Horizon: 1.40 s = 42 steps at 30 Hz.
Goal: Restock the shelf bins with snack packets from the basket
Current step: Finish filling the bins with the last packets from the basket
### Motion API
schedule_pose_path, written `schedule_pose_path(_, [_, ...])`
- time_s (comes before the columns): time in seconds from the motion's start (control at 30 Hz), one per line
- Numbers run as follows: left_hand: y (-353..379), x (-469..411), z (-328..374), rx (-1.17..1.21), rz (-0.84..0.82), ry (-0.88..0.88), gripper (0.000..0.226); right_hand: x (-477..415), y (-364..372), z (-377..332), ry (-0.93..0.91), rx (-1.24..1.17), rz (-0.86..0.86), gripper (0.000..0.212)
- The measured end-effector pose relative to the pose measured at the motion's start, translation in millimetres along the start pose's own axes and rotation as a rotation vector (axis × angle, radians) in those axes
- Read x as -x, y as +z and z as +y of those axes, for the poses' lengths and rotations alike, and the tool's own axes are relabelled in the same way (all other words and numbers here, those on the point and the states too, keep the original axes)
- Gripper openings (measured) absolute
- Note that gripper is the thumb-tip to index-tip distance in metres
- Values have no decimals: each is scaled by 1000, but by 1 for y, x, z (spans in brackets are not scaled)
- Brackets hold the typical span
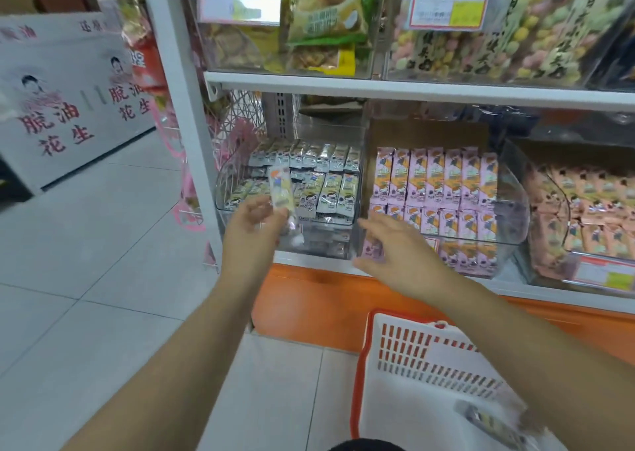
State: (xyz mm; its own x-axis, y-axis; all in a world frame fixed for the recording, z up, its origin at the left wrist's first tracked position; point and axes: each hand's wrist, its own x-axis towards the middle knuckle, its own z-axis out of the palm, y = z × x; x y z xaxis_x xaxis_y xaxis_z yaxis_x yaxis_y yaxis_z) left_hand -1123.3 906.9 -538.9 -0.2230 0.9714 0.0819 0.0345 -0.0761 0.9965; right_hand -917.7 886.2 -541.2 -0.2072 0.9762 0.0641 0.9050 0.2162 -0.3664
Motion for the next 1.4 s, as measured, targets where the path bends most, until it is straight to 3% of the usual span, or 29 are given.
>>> schedule_pose_path(0.1, [-4, -39, 5, -247, 70, 90, 32, -7, 11, 16, 24, 226, -84, 79])
schedule_pose_path(0.27, [15, -75, 1, -549, 40, 132, 38, -6, 16, 23, -16, 252, -58, 85])
schedule_pose_path(0.5, [37, -97, -9, -748, -67, 103, 30, -7, 21, 28, -44, 252, -31, 85])
schedule_pose_path(0.73, [28, -99, -15, -960, -194, 171, 38, -8, 23, 32, -68, 238, -22, 84])
schedule_pose_path(0.83, [26, -88, -18, -953, -116, 274, 40, -4, 21, 37, -135, 172, 20, 75])
schedule_pose_path(0.93, [27, -53, -23, -759, 9, 519, 33, 14, 25, 45, -223, -9, 204, 54])
schedule_pose_path(1.03, [37, -3, -44, -627, -72, 662, 29, 43, 41, 66, -186, -80, 297, 34])
schedule_pose_path(1.13, [56, 32, -90, -629, -266, 622, 28, 76, 60, 98, -2, -176, 143, 23])
schedule_pose_path(1.3, [84, 55, -163, -772, -653, 288, 34, 128, 97, 183, 407, -204, -228, 20])
schedule_pose_path(1.4, [98, 55, -188, -884, -797, 181, 44, 153, 118, 220, 516, -132, -410, 9])
